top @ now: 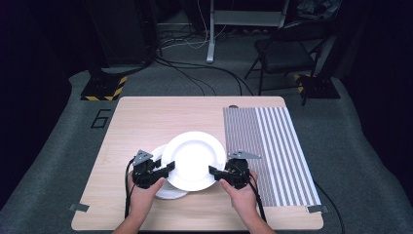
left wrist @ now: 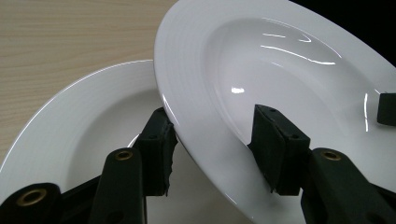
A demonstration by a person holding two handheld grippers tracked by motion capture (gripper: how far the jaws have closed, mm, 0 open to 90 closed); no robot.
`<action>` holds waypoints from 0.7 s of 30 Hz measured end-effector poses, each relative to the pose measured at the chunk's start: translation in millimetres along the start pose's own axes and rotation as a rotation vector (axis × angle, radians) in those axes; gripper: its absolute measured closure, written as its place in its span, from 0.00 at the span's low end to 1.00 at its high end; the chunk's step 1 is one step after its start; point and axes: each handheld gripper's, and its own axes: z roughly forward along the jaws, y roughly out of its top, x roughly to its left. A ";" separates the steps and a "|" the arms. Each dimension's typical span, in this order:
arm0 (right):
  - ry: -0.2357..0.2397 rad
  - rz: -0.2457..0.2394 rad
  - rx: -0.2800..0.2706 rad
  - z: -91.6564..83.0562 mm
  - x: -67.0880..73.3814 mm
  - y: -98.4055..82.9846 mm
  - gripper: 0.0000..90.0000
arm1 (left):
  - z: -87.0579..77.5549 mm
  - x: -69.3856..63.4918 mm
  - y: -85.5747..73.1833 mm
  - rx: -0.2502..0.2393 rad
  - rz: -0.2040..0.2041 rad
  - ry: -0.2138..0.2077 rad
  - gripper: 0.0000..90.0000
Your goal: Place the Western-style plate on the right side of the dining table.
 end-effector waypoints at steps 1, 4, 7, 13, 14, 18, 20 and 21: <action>-0.001 0.006 0.000 -1.2 -0.2 -0.2 0.51 | 1.1 -0.9 0.5 -0.001 0.000 -0.003 0.56; -0.011 0.006 -0.008 -4.2 -2.3 -0.8 0.51 | 2.6 -2.6 1.9 0.012 0.023 -0.012 0.56; -0.025 -0.001 -0.018 -7.1 -4.1 -1.6 0.51 | 5.2 -5.5 3.2 0.012 0.030 -0.018 0.56; -0.042 0.002 -0.025 -12.9 -6.4 -2.9 0.51 | 9.5 -10.5 5.5 0.007 0.033 -0.029 0.56; -0.044 0.005 -0.028 -13.8 -6.7 -3.1 0.51 | 10.3 -11.3 5.8 0.007 0.031 -0.032 0.56; -0.056 0.009 -0.034 -17.9 -8.5 -3.7 0.51 | 13.1 -14.8 7.9 0.009 0.037 -0.040 0.56; -0.065 0.010 -0.039 -19.5 -9.8 -4.2 0.51 | 14.6 -16.7 8.9 0.008 0.039 -0.046 0.56; -0.068 0.019 -0.040 -20.3 -10.1 -4.5 0.50 | 15.4 -18.0 9.4 0.006 0.037 -0.047 0.56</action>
